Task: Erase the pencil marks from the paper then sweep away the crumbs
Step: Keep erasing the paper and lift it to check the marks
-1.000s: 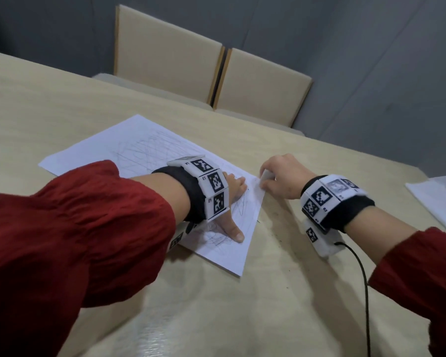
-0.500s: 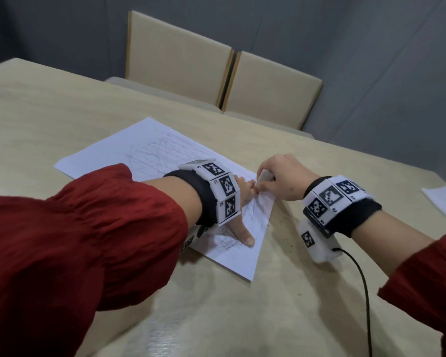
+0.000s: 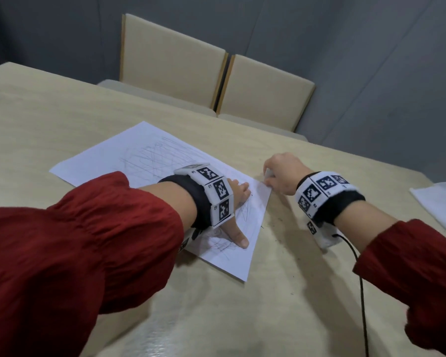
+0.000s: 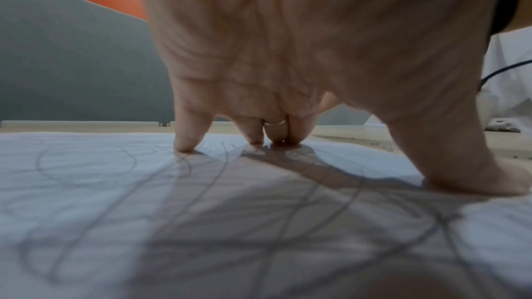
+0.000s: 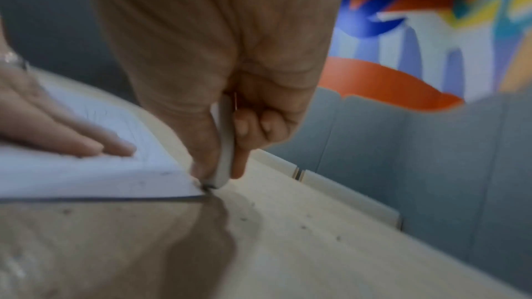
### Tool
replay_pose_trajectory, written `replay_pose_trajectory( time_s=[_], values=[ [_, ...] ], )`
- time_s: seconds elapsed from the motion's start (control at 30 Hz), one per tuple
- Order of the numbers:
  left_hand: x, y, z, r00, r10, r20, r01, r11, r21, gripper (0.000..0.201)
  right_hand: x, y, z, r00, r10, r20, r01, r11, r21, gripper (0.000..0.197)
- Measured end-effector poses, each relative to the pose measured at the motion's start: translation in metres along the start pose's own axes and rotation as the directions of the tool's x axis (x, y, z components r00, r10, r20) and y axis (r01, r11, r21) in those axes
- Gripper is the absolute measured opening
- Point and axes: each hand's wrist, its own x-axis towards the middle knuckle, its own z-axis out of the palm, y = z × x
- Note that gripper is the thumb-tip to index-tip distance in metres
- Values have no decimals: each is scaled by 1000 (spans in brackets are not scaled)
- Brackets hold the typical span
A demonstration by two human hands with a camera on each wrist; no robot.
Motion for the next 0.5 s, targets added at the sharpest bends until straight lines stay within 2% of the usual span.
replay_pose_trajectory(
  time_s=[0.17,0.3,0.37,0.4,0.43,0.47,0.5],
  values=[
    [4,-3,9,999,-42,5,42,999,-14,122,-39,-11,2,989,-70,127,53,990,131,7],
    [7,8,16,987,-157,42,158,987,-28,123,-52,-7,4,994,-29,108,2,971,241,9],
    [-1,20,8,978,-206,29,208,968,-143,107,-53,-6,5,995,11,98,-41,949,311,12],
    [-2,24,2,975,-221,0,218,959,-180,87,-55,-7,4,996,29,87,-57,936,347,14],
    [-5,26,-4,975,-217,-37,206,960,-188,63,-56,-8,4,996,46,78,-73,918,389,16],
    [-8,26,-13,978,-195,-79,181,972,-153,50,-58,-9,4,996,58,73,-85,893,443,18],
    [-10,22,-19,978,-181,-108,171,980,-98,50,-60,-11,3,994,70,79,-101,852,514,19]
  ],
)
